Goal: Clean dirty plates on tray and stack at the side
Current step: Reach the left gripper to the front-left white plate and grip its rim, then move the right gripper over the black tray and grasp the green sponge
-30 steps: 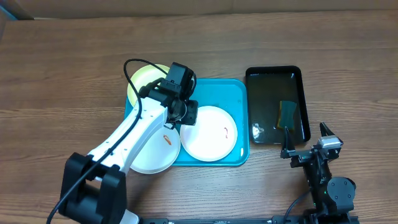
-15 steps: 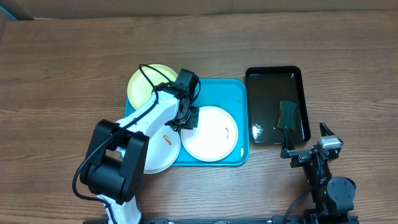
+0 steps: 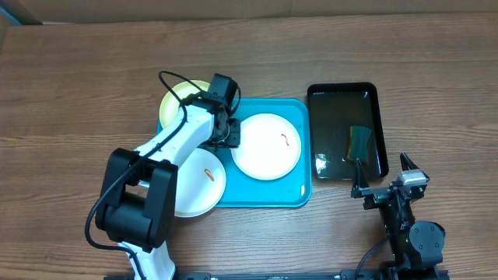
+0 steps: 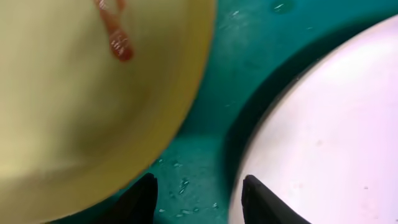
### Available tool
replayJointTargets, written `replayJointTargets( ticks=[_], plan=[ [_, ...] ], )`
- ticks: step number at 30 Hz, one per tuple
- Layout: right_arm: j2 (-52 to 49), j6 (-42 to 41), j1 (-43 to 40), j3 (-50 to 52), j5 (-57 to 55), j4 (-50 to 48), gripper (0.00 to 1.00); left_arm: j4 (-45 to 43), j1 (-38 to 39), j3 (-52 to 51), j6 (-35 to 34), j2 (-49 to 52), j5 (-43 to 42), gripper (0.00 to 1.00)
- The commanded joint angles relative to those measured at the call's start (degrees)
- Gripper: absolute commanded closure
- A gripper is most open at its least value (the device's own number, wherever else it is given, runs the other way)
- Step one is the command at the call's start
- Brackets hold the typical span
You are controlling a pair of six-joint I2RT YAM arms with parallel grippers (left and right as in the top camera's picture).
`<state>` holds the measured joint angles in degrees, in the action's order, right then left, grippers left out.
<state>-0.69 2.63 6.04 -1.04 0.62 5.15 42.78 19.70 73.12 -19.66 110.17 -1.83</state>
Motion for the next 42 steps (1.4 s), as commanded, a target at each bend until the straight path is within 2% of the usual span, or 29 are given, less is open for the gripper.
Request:
replayJointTargets(
  ticks=[1,3,7,17,21,27,30,33,37,42],
  plan=[
    [0.24,0.22,-0.22,0.59,-0.39,-0.31,0.0,1.68,0.11,0.96,-0.94,1.05,0.44,0.64],
    [0.24,0.22,-0.22,0.59,-0.42,-0.31,0.0,2.58,0.26,0.96,-0.94,1.05,-0.46,0.71],
    [0.24,0.22,-0.22,0.59,-0.42,-0.31,0.0,3.34,0.26,0.9,-0.94,1.07,-3.23,0.71],
    [0.24,0.22,-0.22,0.59,-0.52,-0.31,0.0,3.89,0.26,0.85,-0.94,1.09,-3.82,0.67],
    [0.24,0.22,-0.22,0.59,-0.5,-0.31,0.0,5.05,0.42,0.85,-0.92,1.09,-3.8,0.75],
    [0.24,-0.35,-0.22,0.59,2.82,-0.5,0.0,5.03,0.61,0.85,-0.92,1.09,-3.74,0.72],
    [-0.13,-10.6,-0.24,0.22,6.38,-0.26,0.0,4.96,0.61,0.85,-0.9,1.09,-3.67,0.73],
    [-1.53,-15.91,-0.22,-0.87,9.42,-0.02,0.0,4.76,0.61,0.85,-0.46,1.09,-3.52,0.73],
    [-6.16,-16.17,-0.24,-6.32,9.51,1.62,0.0,4.35,0.61,0.85,-0.48,1.09,-3.52,0.73],
    [-19.74,-14.53,-0.24,-21.57,7.39,12.63,0.0,4.09,0.61,0.85,-0.48,1.09,-3.52,0.71]
  ],
)
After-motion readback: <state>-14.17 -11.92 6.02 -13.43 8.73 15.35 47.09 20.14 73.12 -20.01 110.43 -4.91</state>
